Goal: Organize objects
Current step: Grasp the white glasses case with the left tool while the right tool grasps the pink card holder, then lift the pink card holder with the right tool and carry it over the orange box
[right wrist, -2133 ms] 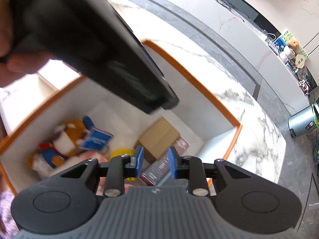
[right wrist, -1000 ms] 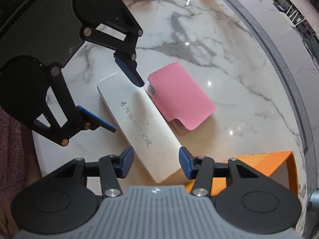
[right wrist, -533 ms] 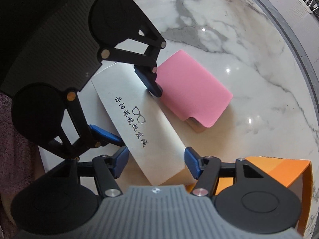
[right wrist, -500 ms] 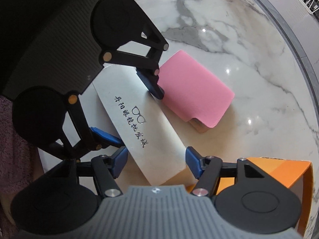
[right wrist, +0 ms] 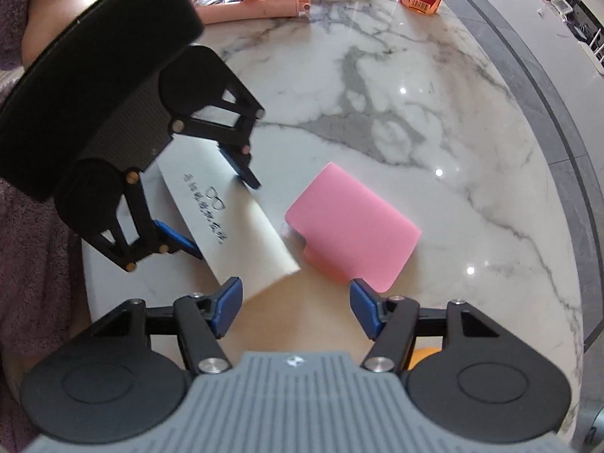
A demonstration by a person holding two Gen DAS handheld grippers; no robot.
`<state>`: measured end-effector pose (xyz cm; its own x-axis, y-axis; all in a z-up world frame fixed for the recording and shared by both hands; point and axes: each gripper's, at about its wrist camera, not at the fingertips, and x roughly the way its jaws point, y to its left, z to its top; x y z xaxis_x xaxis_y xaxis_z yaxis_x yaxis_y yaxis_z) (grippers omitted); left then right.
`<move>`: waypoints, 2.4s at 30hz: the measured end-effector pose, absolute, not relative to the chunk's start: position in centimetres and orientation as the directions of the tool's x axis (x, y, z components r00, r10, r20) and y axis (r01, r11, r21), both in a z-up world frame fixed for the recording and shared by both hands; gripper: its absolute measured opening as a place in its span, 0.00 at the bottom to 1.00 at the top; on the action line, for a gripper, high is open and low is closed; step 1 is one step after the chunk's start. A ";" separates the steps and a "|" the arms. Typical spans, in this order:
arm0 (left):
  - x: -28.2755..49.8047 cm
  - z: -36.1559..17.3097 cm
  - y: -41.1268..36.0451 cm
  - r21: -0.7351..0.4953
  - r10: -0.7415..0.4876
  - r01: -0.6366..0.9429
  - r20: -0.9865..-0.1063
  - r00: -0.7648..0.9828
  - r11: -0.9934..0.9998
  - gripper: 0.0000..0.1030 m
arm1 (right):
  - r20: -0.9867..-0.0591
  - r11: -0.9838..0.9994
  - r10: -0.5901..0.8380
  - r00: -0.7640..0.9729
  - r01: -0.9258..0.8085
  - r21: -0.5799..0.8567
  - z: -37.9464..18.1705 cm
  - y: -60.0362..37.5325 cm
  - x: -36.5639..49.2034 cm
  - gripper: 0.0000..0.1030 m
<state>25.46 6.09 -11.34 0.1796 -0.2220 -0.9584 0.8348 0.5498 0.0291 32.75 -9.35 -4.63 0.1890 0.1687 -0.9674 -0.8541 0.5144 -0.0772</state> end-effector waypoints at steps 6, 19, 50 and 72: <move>25.7 -11.0 9.4 0.055 -0.174 0.793 -0.964 0.200 0.607 0.74 | -0.960 0.260 0.080 0.267 -0.936 -0.239 -7.4 -6.6 34.0 0.71; 29.3 -11.3 11.6 0.053 -0.177 0.727 -0.956 0.236 0.684 0.72 | -0.982 0.015 -0.038 0.185 -0.982 -0.186 -12.0 -3.1 37.2 0.87; 26.3 -5.9 11.6 0.010 -0.182 0.494 -0.923 0.339 0.869 0.70 | -0.975 0.725 0.061 0.213 -0.681 -0.103 -4.1 -6.6 35.6 0.16; 23.1 3.2 3.8 0.101 -0.234 0.591 -0.855 0.463 0.801 0.70 | -0.862 0.908 0.102 0.497 -0.401 -0.124 11.9 -15.8 26.3 0.14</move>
<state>23.10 3.85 3.20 0.4632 -0.2342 -0.8547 0.5906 0.8007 0.1007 26.27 -15.84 11.90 0.4968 0.1016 -0.8619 -0.4008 0.9077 -0.1240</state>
